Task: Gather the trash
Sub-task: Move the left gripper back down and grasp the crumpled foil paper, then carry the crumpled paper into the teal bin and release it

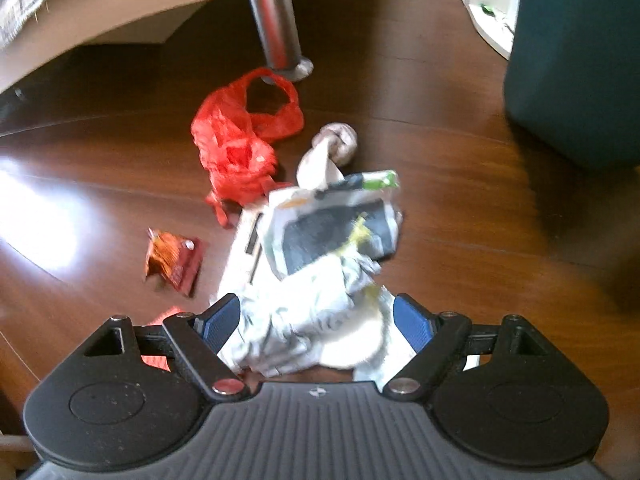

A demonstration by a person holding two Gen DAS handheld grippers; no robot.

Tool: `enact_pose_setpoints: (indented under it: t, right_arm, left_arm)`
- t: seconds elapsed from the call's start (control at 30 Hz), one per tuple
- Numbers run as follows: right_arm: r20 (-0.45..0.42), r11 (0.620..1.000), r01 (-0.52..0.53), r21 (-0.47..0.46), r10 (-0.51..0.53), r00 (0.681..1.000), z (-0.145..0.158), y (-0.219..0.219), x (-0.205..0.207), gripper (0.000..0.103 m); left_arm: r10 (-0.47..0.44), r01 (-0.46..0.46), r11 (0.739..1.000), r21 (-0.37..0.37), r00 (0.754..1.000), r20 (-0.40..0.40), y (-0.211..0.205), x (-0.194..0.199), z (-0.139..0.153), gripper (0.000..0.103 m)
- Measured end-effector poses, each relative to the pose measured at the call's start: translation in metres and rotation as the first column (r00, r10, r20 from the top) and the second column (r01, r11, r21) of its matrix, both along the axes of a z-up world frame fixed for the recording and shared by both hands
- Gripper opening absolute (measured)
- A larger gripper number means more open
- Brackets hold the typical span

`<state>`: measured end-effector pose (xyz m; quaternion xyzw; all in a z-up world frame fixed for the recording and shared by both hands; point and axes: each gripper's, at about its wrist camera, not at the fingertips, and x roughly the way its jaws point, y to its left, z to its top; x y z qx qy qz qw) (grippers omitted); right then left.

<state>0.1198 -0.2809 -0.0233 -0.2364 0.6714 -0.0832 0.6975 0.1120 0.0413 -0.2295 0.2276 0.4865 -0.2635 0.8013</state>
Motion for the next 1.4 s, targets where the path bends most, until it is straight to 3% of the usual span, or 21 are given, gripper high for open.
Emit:
enact_pose_setpoints:
  t: [0.17, 0.3, 0.4, 0.57, 0.63, 0.9, 1.2, 1.4]
  right_arm:
    - [0.001, 1.000, 0.005, 0.003, -0.005, 1.000, -0.002, -0.003, 0.000, 0.004]
    - [-0.006, 1.000, -0.003, 0.002, 0.003, 1.000, -0.003, -0.002, -0.001, 0.005]
    - [-0.009, 1.000, -0.008, 0.004, 0.008, 1.000, -0.003, -0.002, -0.001, 0.005]
    - [-0.016, 1.000, -0.005, 0.005, 0.005, 1.000, -0.003, -0.003, -0.001, 0.005]
    - [-0.014, 1.000, 0.004, 0.006, -0.004, 1.000, -0.003, -0.005, 0.000, 0.004]
    - [-0.037, 0.995, 0.080, 0.053, -0.078, 0.996, -0.001, -0.013, 0.002, 0.006]
    - [-0.106, 0.998, -0.028, 0.052, 0.034, 0.994, -0.003, -0.001, -0.008, 0.010]
    - [-0.045, 0.998, -0.001, 0.064, 0.004, 0.999, -0.001, -0.007, 0.000, 0.009]
  left_arm:
    - [0.046, -0.046, 0.999, 0.007, 0.998, -0.030, 0.001, 0.018, -0.015, 0.084]
    - [0.021, -0.020, 1.000, 0.023, 0.998, -0.064, -0.002, 0.019, -0.030, 0.083]
    - [0.022, -0.018, 0.999, 0.049, 0.996, -0.089, -0.004, 0.020, -0.040, 0.055]
    - [0.048, -0.045, 0.999, 0.029, 0.994, -0.098, -0.004, 0.022, -0.036, 0.049]
    - [0.053, -0.050, 0.998, 0.025, 0.994, -0.095, -0.004, 0.023, -0.032, 0.039]
    - [0.074, -0.073, 0.997, 0.014, 0.994, -0.077, -0.002, 0.023, -0.023, 0.039]
    - [0.051, -0.053, 0.998, -0.042, 0.997, -0.062, -0.007, 0.017, 0.001, 0.038]
    - [0.026, -0.028, 0.994, -0.107, 0.999, -0.021, -0.015, 0.011, 0.031, 0.038]
